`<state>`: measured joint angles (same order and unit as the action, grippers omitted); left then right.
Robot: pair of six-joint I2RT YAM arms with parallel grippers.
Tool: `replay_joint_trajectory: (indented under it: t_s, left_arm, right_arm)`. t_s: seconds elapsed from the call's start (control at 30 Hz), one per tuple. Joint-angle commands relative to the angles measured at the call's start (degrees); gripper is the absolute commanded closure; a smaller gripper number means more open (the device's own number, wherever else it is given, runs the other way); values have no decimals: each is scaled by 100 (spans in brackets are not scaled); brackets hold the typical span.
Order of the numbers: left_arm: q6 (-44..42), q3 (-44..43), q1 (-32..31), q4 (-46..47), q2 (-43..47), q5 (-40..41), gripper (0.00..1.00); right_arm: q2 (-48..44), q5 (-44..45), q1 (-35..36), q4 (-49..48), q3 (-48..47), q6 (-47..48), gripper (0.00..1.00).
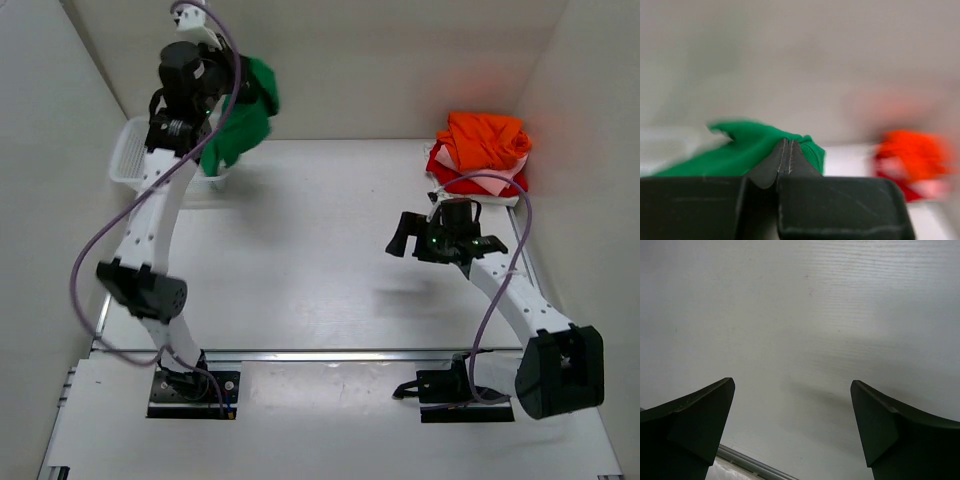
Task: Fold and stack the t-shirts
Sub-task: Move the tshirt to the center of the board
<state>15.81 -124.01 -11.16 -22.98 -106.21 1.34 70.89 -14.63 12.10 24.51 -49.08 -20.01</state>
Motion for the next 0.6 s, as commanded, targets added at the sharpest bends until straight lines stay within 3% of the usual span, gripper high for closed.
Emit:
replay_joint_trajectory:
  t_s: [0.0, 0.1, 0.23, 0.37, 0.43, 0.47, 0.5, 0.57]
  left_arm:
    - [901, 636, 60, 774, 1213, -1107, 100]
    - [1283, 991, 184, 892, 1462, -1487, 100]
    - [1327, 1825, -36, 839, 1708, -1322, 100]
    - [1617, 3834, -316, 1383, 1964, -1224, 100]
    - [1705, 4977, -317, 1480, 1973, -804, 100]
    - [1749, 5278, -282, 1577, 1903, -654, 93]
    - [1880, 5864, -142, 1691, 1790, -696, 61]
    - [2083, 6473, 208, 1858, 1570, -1089, 56]
  right_arm:
    - [-863, -224, -269, -561, 476, -204, 1]
    - [-1260, -242, -305, -535, 618, -222, 1]
    - [-1727, -268, -339, -509, 821, -249, 1]
    - [-1948, -277, -383, -421, 1145, -231, 1]
    - [-2018, -268, -358, -351, 1208, -197, 1]
    - [-2018, -199, -322, -290, 1225, -127, 1]
    - [-2001, -120, -279, -254, 1260, -39, 1]
    - [-1878, -5, -296, -167, 1199, 75, 1]
